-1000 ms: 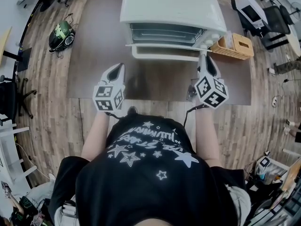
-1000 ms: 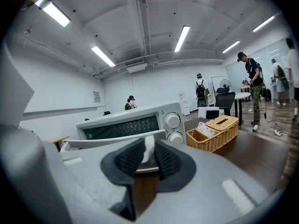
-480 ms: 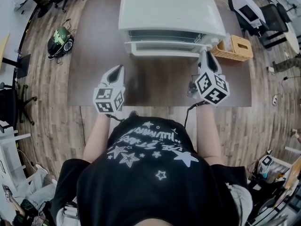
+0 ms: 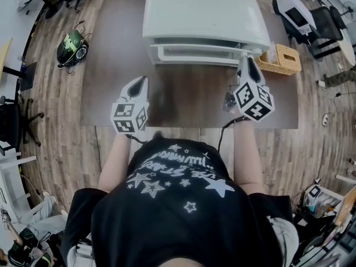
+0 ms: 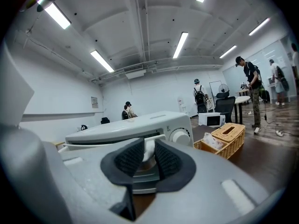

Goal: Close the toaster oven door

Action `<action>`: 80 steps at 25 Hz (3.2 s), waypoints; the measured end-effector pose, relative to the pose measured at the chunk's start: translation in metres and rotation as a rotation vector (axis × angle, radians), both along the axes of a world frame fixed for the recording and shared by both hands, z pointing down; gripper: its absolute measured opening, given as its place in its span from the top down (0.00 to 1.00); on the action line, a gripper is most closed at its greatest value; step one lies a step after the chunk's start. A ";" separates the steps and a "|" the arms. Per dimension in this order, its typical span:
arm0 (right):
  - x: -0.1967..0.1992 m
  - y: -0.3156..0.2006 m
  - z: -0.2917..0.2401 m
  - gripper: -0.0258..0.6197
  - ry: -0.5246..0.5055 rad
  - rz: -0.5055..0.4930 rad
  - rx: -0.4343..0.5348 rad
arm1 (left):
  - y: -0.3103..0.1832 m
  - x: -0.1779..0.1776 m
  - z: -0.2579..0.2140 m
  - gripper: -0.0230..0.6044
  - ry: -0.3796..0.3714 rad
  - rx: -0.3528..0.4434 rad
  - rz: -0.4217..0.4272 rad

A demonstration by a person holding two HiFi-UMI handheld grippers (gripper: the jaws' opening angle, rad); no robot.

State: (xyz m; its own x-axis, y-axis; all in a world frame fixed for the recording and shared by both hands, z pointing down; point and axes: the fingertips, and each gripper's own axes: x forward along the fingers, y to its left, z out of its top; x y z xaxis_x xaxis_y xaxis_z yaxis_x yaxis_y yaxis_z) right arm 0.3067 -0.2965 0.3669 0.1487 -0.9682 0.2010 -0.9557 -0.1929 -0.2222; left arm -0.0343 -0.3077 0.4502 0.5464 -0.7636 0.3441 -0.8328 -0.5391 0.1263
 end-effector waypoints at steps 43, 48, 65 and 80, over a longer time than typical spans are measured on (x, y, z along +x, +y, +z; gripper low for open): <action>-0.050 0.066 0.008 0.76 -0.018 0.230 0.017 | 0.002 -0.029 0.037 0.95 -0.033 -0.114 0.337; -0.068 0.114 0.037 0.77 -0.050 0.266 -0.057 | 0.013 -0.017 0.048 0.95 -0.064 -0.113 0.452; -0.110 0.283 0.074 0.95 -0.130 0.281 -0.155 | 0.151 0.007 0.043 0.95 -0.060 -0.103 0.590; -0.162 0.397 0.075 0.95 -0.154 0.261 -0.126 | 0.264 -0.042 0.037 0.95 -0.073 -0.076 0.587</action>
State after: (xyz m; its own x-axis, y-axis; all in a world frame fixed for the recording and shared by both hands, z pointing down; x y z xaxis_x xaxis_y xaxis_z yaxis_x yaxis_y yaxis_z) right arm 0.1449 0.1005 0.4418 0.3467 -0.8677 0.3563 -0.8276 -0.4617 -0.3192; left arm -0.0768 -0.0434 0.4871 0.8426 -0.3126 0.4385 -0.4062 -0.9036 0.1363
